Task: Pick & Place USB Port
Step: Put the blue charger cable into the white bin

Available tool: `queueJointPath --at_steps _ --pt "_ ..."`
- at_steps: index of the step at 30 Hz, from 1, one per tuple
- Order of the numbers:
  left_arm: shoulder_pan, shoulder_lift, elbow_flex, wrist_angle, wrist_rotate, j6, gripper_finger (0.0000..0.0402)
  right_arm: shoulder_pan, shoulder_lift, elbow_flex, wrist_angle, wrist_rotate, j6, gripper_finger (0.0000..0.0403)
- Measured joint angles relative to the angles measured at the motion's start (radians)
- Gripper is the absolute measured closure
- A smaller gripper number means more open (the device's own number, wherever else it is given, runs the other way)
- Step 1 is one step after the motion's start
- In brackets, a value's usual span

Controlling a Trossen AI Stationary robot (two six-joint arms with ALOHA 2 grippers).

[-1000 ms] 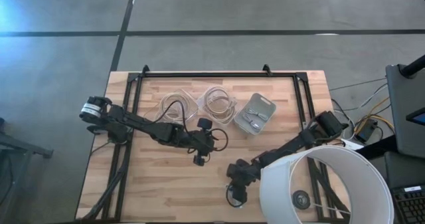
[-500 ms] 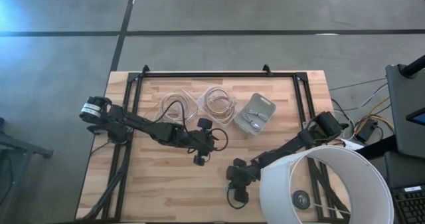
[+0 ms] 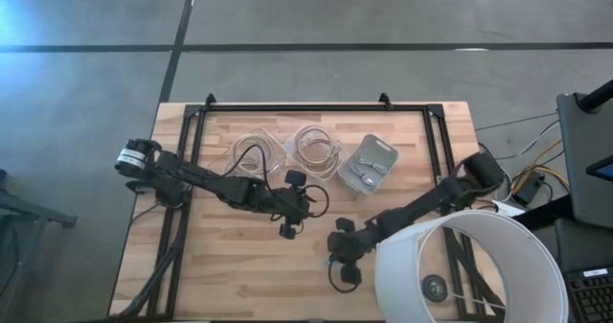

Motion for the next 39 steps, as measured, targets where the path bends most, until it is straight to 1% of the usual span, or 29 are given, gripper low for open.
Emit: queueJointPath --at_steps 6,9,13,17,21,24,27,35,39 --pt "0.000 0.000 0.000 -0.001 0.000 -0.001 0.0232 -0.023 -0.090 0.000 -0.161 0.111 -0.065 0.0392" --pt "0.000 0.000 0.000 -0.001 0.000 -0.001 0.0232 -0.034 -0.137 0.001 -0.229 0.194 -0.096 0.0392" --pt "0.000 0.000 0.000 -0.001 0.000 -0.001 0.0232 -0.044 -0.221 0.002 -0.318 0.334 -0.161 0.0392" --pt "0.000 0.000 0.000 -0.001 0.000 -0.002 0.0232 -0.055 -0.298 0.002 -0.402 0.507 -0.212 0.0392" --pt "-0.001 0.000 0.000 -0.001 0.000 -0.002 0.0232 -0.068 -0.367 0.002 -0.427 0.675 -0.242 0.0392" --pt "-0.001 0.000 0.000 -0.001 0.000 -0.002 0.0232 -0.076 -0.400 0.001 -0.427 0.766 -0.247 0.0392" --pt "0.000 0.000 0.000 -0.001 0.000 -0.003 0.0232 -0.091 -0.416 -0.002 -0.433 0.808 -0.256 0.0392" --pt "0.000 0.000 0.000 -0.002 0.000 -0.010 0.0232 -0.176 -0.385 -0.040 -0.439 0.809 -0.243 0.0392" --pt "0.000 0.000 0.000 -0.002 0.000 -0.010 0.0232 -0.223 -0.374 -0.075 -0.466 0.807 -0.174 0.0392"
